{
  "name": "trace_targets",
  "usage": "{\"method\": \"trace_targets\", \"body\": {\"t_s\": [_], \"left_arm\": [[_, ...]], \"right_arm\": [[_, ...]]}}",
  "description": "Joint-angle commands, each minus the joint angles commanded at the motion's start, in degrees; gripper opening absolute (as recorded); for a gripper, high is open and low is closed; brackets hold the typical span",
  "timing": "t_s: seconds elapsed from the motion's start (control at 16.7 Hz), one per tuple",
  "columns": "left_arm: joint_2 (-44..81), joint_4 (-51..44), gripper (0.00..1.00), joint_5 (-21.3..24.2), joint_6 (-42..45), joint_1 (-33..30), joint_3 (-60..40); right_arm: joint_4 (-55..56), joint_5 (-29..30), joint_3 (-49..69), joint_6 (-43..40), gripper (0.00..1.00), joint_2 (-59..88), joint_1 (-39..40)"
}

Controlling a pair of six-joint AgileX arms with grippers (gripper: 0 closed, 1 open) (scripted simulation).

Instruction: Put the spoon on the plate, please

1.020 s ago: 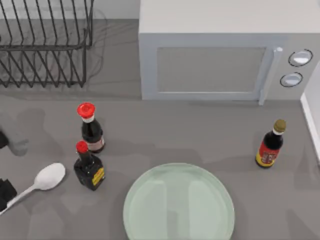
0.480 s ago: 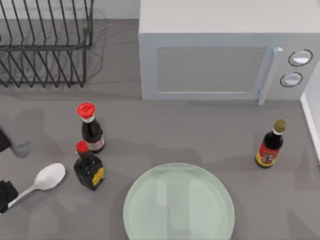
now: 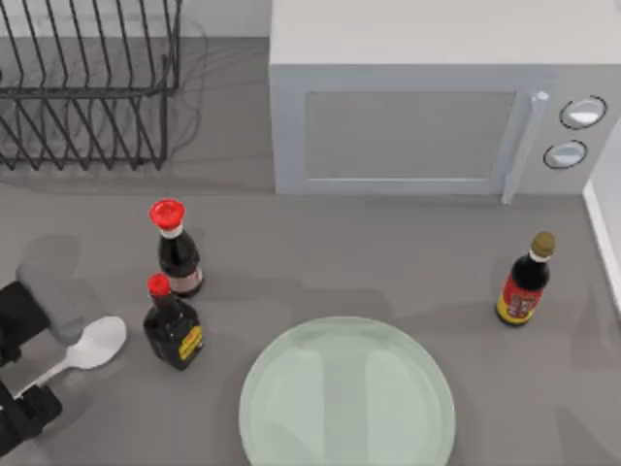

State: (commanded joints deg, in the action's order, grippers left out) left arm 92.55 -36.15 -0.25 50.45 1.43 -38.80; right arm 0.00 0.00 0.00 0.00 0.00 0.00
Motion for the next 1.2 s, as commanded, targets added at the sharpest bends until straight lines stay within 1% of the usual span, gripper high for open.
{"method": "trace_targets", "body": {"t_s": [0.12, 0.36, 1.14, 1.2], "left_arm": [[1.3, 2.4, 1.00, 0.0, 0.1, 0.1, 1.4], [1.4, 2.6, 1.00, 0.0, 0.1, 0.1, 1.5], [1.4, 2.6, 0.02, 0.0, 0.1, 0.1, 1.5], [1.4, 2.6, 0.00, 0.0, 0.1, 0.1, 1.5]], "right_arm": [[0.0, 0.0, 0.0, 0.0, 1.00, 0.0, 0.0], [0.0, 0.0, 0.0, 0.0, 1.00, 0.0, 0.0], [0.0, 0.0, 0.0, 0.0, 1.00, 0.0, 0.0], [0.0, 0.0, 0.0, 0.0, 1.00, 0.0, 0.0]]}}
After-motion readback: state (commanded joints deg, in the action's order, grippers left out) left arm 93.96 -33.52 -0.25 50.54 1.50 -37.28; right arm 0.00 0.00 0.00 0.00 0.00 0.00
